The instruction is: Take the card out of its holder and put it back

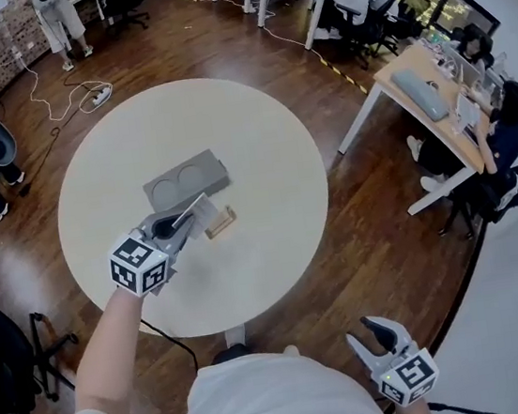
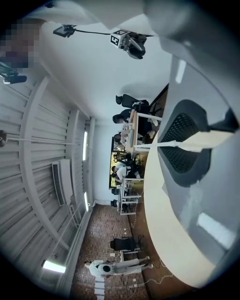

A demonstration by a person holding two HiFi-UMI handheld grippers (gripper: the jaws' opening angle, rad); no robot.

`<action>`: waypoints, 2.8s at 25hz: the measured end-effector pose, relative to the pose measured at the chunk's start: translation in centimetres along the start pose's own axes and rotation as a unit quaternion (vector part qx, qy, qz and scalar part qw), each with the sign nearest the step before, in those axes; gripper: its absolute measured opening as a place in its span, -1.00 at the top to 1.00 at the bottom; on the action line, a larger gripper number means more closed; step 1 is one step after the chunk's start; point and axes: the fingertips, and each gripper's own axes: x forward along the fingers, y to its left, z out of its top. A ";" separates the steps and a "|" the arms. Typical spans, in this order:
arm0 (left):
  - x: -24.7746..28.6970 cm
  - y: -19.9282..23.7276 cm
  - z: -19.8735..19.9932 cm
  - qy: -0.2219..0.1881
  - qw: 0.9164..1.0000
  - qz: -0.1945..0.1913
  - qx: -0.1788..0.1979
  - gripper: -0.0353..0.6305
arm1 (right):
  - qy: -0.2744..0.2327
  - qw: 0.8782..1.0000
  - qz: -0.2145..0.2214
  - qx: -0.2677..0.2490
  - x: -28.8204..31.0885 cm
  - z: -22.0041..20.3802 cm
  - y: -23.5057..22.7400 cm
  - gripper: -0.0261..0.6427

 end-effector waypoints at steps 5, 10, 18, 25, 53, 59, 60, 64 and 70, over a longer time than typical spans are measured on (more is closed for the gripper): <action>3.7 2.1 -1.3 0.009 1.000 -0.027 -0.001 0.85 | 0.014 0.999 -0.033 0.020 0.6 0.1 1.0 0.43; 5.9 2.9 -2.9 0.021 0.999 -0.037 -0.006 0.85 | 0.025 0.997 -0.062 0.040 0.4 0.2 1.4 0.43; 7.5 3.7 -4.7 0.033 0.998 -0.047 -0.010 0.85 | 0.034 0.995 -0.082 0.053 0.5 0.0 1.9 0.43; 7.6 3.8 -4.8 0.036 0.998 -0.049 -0.009 0.85 | 0.037 0.994 -0.084 0.052 0.6 0.2 1.7 0.43; 9.8 3.4 -9.0 0.074 0.995 -0.063 -0.006 0.85 | 0.049 0.993 -0.087 0.056 0.7 -0.3 1.6 0.43; 10.4 3.2 -9.9 0.088 0.993 -0.072 -0.002 0.85 | 0.055 0.992 -0.093 0.060 0.3 -0.2 1.7 0.43; 10.5 3.1 -10.0 0.091 0.993 -0.073 0.001 0.84 | 0.054 0.992 -0.093 0.059 0.3 -0.2 1.8 0.43; 10.7 3.5 -10.1 0.104 0.993 -0.059 0.007 0.82 | 0.049 0.994 -0.086 0.051 0.4 -0.2 2.0 0.43; 8.2 3.7 -8.6 0.102 0.995 0.003 0.012 0.47 | 0.020 0.998 -0.053 0.027 -0.3 -0.1 1.5 0.43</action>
